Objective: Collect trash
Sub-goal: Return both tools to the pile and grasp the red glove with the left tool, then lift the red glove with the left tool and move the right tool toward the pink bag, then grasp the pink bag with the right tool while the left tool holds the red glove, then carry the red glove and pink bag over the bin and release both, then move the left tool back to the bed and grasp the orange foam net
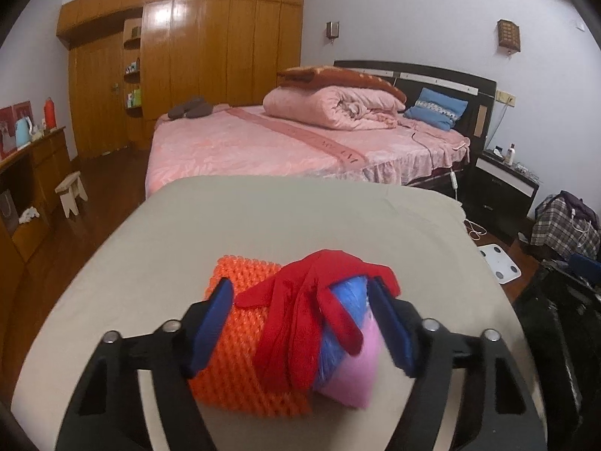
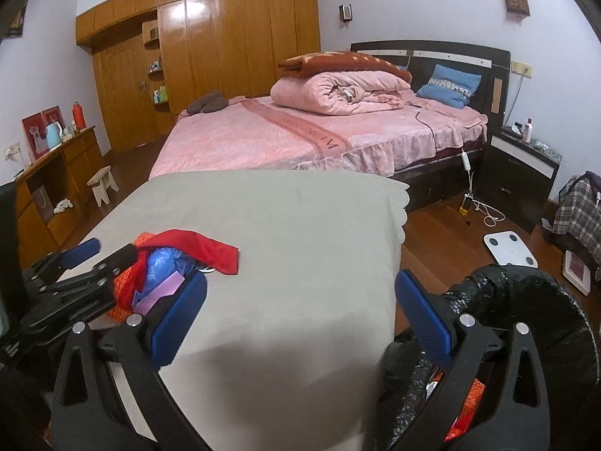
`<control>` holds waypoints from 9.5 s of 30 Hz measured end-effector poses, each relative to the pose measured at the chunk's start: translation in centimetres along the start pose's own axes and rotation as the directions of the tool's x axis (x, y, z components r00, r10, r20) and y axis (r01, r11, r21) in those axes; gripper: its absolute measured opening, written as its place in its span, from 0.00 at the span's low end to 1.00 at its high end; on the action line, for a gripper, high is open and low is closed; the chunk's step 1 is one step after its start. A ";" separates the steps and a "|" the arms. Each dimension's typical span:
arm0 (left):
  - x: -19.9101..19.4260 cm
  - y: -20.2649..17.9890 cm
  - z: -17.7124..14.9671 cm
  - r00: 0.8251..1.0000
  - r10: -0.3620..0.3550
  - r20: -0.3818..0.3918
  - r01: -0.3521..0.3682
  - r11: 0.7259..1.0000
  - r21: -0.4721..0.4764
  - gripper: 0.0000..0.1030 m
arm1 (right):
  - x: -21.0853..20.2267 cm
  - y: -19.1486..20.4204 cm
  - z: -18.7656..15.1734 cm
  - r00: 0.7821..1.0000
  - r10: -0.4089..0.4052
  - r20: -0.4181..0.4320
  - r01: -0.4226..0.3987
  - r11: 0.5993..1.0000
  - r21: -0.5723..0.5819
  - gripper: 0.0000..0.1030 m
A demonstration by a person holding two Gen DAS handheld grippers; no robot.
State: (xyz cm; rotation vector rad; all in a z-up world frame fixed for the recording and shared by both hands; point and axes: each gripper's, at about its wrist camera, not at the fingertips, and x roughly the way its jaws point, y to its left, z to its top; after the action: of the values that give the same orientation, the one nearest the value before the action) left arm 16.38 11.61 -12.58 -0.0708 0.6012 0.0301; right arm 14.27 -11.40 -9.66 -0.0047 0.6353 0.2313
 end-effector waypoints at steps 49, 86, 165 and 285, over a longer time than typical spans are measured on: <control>-4.9 5.8 -1.2 0.999 -0.037 -0.005 0.036 0.998 -0.058 0.08 | 1.1 4.6 -1.4 0.997 0.047 -0.054 -0.050 0.997 -0.065 0.95; 0.2 5.4 -3.9 0.994 -0.016 -0.107 0.008 0.997 -0.072 0.10 | 2.8 5.2 -2.7 0.994 0.045 -0.096 -0.049 0.998 -0.039 0.95; -7.2 0.6 -1.7 0.994 -0.109 0.010 0.109 0.993 -0.045 0.10 | -1.3 3.7 -1.1 0.989 0.105 -0.107 -0.103 0.994 0.026 0.24; 2.6 5.3 -3.6 0.982 0.074 -0.175 -0.078 0.997 -0.015 0.84 | 2.2 2.9 -3.1 0.997 0.010 -0.071 -0.009 1.000 0.019 0.94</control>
State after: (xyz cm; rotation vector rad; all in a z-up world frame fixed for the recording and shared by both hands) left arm 16.19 16.68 -17.29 -0.0722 0.7786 0.1051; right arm 13.50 -8.39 -13.26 0.0080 0.7086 0.2355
